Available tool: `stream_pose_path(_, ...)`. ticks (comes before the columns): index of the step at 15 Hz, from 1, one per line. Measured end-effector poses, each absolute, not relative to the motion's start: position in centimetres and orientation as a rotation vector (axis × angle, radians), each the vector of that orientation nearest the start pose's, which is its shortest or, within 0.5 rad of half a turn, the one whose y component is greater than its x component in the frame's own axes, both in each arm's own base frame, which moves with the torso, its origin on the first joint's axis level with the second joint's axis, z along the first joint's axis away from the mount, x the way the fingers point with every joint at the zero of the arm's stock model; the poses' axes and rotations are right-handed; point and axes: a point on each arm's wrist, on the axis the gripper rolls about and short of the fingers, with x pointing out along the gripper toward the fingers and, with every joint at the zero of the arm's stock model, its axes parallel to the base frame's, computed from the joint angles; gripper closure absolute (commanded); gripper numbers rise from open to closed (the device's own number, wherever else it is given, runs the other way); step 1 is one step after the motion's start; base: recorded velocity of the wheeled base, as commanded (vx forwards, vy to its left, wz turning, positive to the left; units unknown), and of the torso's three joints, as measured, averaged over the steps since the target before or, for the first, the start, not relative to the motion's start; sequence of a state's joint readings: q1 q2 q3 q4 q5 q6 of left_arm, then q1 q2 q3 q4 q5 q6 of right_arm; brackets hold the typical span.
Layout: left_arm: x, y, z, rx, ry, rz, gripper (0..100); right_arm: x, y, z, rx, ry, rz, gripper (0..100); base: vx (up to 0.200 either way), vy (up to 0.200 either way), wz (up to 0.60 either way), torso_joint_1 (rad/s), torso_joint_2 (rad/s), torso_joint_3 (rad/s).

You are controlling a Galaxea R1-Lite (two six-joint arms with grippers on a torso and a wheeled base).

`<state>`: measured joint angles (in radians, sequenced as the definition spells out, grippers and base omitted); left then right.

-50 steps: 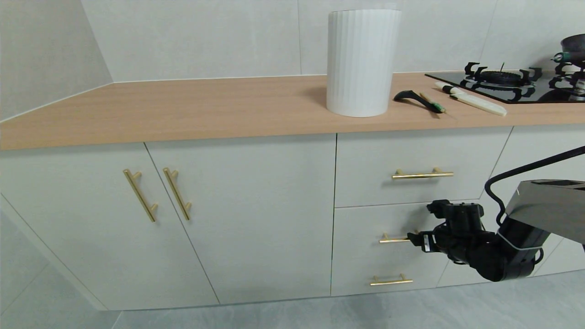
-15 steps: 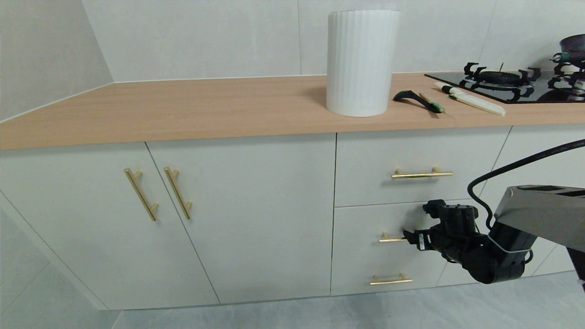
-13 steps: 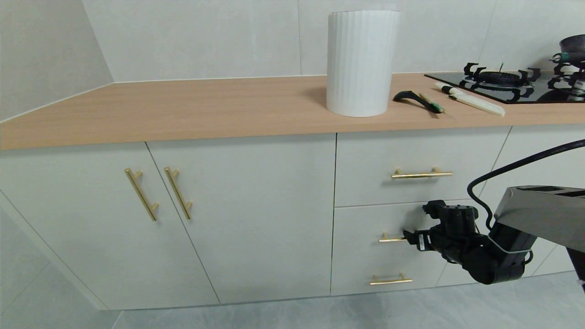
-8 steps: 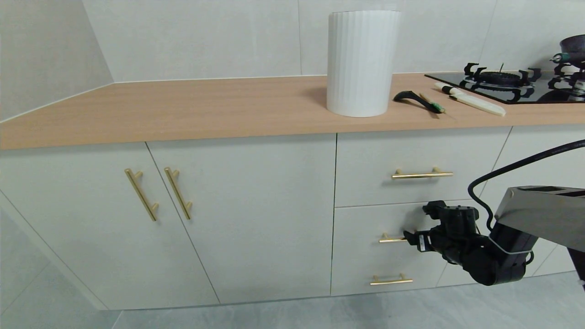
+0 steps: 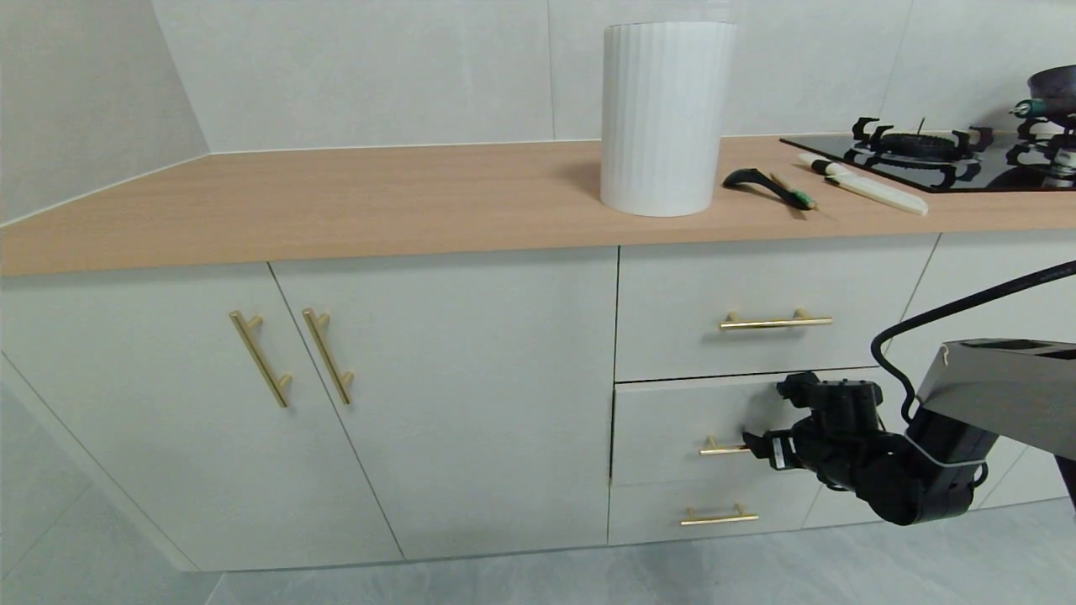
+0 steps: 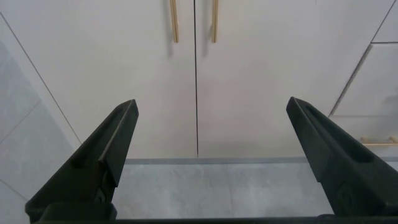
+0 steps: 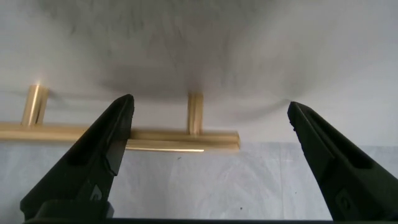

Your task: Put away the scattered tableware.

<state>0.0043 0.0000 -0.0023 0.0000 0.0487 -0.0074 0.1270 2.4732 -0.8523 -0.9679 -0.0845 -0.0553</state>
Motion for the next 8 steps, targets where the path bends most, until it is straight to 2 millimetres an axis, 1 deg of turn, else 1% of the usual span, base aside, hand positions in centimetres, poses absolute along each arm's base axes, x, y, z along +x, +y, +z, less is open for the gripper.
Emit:
stream_pose_path(3, -2.3, 0.1, 7.6, -0.007, -0.003, 0.053, 0, 37.8, 4.6, -5.5, -0.124, 0.652, 0.059, 0, 0.000, 0.000, 0.00, 0.000, 0.00, 0.000)
stream_pose_path(6, -2.3, 0.1, 7.6, -0.007, -0.003, 0.053, 0, 35.5, 4.7, -5.6, -0.131, 0.703, 0.066, 0, 0.000, 0.000, 0.00, 0.000, 0.00, 0.000)
stream_pose_path(8, -2.3, 0.1, 7.6, -0.007, -0.003, 0.053, 0, 33.9, 4.8, -4.7, -0.134, 0.698, 0.073, 0, 0.000, 0.000, 0.00, 0.000, 0.00, 0.000)
